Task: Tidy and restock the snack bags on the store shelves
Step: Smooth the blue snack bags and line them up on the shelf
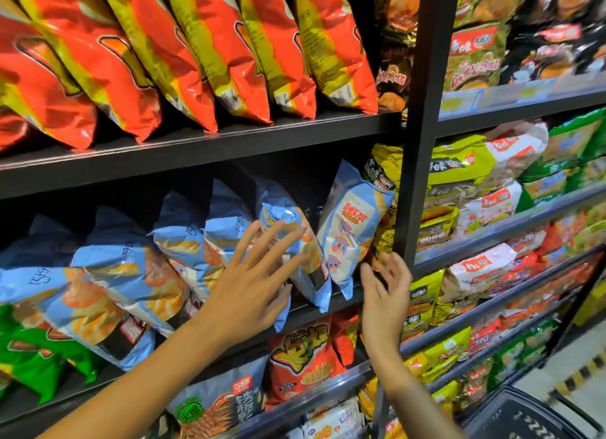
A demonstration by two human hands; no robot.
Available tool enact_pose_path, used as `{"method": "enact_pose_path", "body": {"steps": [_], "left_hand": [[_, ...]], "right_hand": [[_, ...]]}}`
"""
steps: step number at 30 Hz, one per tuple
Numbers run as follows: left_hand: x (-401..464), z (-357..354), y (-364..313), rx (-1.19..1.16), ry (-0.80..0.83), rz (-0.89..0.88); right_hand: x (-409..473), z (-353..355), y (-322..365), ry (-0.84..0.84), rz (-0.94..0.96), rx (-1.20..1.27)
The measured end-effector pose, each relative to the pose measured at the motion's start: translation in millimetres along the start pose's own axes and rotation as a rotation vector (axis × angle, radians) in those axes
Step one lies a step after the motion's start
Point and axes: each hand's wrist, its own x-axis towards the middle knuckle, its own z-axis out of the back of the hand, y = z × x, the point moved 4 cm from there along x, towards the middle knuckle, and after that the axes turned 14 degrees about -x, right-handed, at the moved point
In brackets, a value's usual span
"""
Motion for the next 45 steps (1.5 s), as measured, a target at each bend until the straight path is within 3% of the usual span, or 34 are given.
{"method": "enact_pose_path", "body": {"steps": [2, 5, 7, 12, 20, 23, 26, 29, 32, 35, 37, 40, 45], "left_hand": [[-12, 2, 4, 0.035, -0.006, 0.035], [-23, -3, 7, 0.111, 0.095, 0.069], [-28, -5, 6, 0.133, 0.122, 0.081], [-35, -7, 7, 0.129, 0.15, 0.12], [-41, -3, 6, 0.041, 0.138, 0.13], [-38, 11, -15, -0.276, -0.053, 0.236], [-38, 15, -48, -0.946, -0.149, 0.56], [-40, 4, -78, -1.402, -0.31, 0.74], [-41, -6, -86, -1.62, -0.511, 0.867], [-50, -11, -78, -1.607, -0.666, 0.969], [-57, -14, -70, -1.532, -0.674, 0.984], [-72, -22, -61, -1.514, -0.573, 1.049], [-87, -30, -72, -1.549, -0.211, 1.005]], "right_hand": [[-24, 7, 16, -0.005, 0.199, 0.011], [-21, -30, 27, 0.304, 0.384, -0.199], [-11, -59, 25, 0.419, 0.414, -0.358], [4, -82, 16, 0.385, 0.418, -0.592], [-6, -44, 35, 0.287, 0.417, -0.308], [-19, -19, 46, 0.207, 0.473, -0.325], [-41, 3, 59, 0.09, 0.615, -0.369], [-62, 14, 61, 0.099, 0.773, -0.38], [-79, 19, 56, 0.268, 0.857, -0.372], [-87, 25, 46, 0.405, 0.924, -0.404], [-85, 32, 43, 0.441, 0.866, -0.355], [-64, 39, 47, 0.451, 0.556, -0.144], [-39, 21, 51, 0.697, 0.108, 0.127]]}}
